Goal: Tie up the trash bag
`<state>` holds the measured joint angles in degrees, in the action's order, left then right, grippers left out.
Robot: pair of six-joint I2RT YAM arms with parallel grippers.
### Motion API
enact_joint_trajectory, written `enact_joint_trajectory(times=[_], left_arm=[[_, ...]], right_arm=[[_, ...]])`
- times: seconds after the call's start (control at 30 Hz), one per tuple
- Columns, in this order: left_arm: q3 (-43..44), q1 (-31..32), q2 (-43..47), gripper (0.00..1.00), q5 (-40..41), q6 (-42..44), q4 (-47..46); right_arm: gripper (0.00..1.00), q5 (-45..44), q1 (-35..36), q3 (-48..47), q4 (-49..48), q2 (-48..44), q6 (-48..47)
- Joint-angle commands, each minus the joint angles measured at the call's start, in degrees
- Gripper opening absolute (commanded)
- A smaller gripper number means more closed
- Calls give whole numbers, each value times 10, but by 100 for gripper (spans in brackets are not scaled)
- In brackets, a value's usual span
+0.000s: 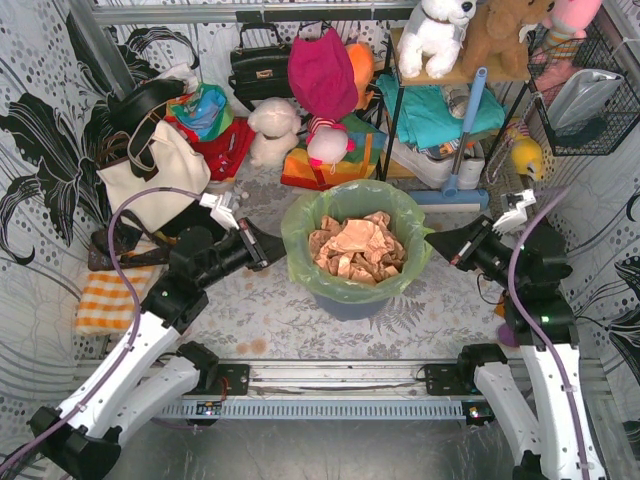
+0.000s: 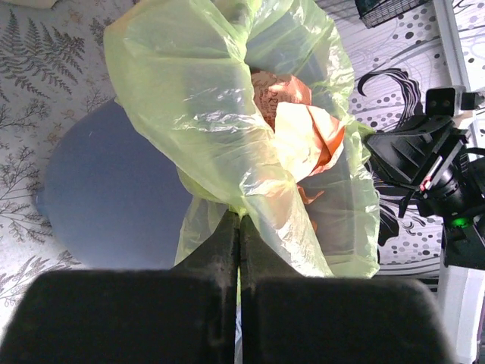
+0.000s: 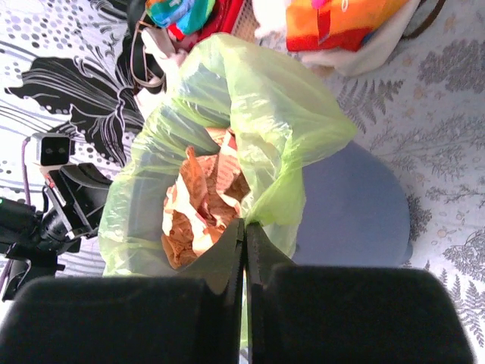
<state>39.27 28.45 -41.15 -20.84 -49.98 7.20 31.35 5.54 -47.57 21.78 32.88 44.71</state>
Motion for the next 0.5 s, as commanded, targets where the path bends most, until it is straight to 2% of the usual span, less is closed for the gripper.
enact_joint_trajectory(times=[0.0,0.13,0.47], left_arm=[[28,-3,-6,0,-27,8,-60],[37,-2,-15,0,-42,4,-82],[62,-3,-52,0,-67,-2,-120]], right_arm=[[0,-47,-3,-37,21,-27,-20],[0,-3,-3,-28,-22,-19,-2],[0,157,-3,19,-216,43,72]])
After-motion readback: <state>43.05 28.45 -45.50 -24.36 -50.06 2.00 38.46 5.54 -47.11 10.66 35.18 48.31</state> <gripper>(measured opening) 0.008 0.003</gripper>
